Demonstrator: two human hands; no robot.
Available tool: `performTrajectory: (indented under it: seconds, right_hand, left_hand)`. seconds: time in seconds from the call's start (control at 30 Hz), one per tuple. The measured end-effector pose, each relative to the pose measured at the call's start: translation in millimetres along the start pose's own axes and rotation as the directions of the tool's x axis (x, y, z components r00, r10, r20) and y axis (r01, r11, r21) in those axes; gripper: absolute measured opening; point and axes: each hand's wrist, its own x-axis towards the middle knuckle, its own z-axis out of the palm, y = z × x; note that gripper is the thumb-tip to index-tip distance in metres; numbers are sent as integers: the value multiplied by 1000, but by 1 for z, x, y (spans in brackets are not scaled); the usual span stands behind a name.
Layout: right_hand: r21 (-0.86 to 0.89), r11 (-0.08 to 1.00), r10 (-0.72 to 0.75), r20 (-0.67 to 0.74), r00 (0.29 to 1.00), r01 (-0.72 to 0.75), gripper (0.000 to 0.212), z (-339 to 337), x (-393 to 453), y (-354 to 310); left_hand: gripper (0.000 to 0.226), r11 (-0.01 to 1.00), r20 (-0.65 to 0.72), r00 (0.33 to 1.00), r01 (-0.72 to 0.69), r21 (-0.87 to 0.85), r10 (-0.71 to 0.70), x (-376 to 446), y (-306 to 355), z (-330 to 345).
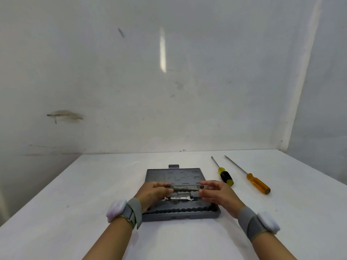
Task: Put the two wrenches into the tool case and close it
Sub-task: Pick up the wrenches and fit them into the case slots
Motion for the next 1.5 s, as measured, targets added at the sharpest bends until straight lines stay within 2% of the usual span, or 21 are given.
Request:
performTrajectory:
  seconds: [0.13, 0.27, 0.37, 0.47, 0.77, 0.93, 1.0, 1.1, 1.2, 1.3, 1.37, 1.5]
  right_hand:
    - [-243, 969, -52, -49, 997, 39, 29, 2, -1, 0]
    - [-365, 926, -110, -19, 994, 96, 28, 5, -1, 5]
    - [-443, 891, -118, -15, 993, 100, 27, 5, -1, 7]
    - [-495, 864, -107, -2, 994, 92, 28, 5, -2, 7]
    - [-577, 811, -91, 27, 995, 90, 30, 5, -4, 5]
    - [-601, 794, -85, 34, 996, 89, 32, 5, -2, 5]
    - [-610, 788, -79, 37, 996, 85, 34, 4, -1, 6]
    - [-582, 810, -69, 36, 997, 77, 39, 0, 0, 5]
    - [-500, 862, -120, -41, 992, 83, 25, -4, 6, 5]
    - [-435, 898, -176, -223, 959, 64, 17, -6, 17, 11]
    - [-402, 915, -170, -306, 937, 35, 18, -5, 24, 17]
    - [-400, 916, -127, -367, 921, -33, 28, 0, 42, 28]
  left_hand:
    - [31, 986, -39, 998, -44, 160, 50, -6, -2, -8]
    - [37, 906, -110, 985, -76, 417, 133, -10, -10, -16]
    - [25, 876, -123, 985, -46, 480, 119, -16, -15, -15]
    - [26, 845, -87, 988, -63, 531, 128, -20, -17, -14]
    - [32, 838, -83, 986, -79, 539, 146, -20, -20, -14]
    - [65, 837, -70, 985, -94, 539, 156, -17, -24, -16]
    - [58, 843, -77, 986, -88, 530, 151, -17, -23, -16]
    - [36, 886, -98, 977, -130, 445, 192, -17, -22, -17]
    - [20, 946, -248, 949, -117, 302, 196, -15, -24, -18]
    - [0, 950, -426, 883, -64, 305, 196, -8, -31, -22]
    - [11, 963, -467, 871, -29, 267, 156, -3, -36, -23]
    - [36, 972, -476, 875, 24, 233, 92, 3, -36, -22]
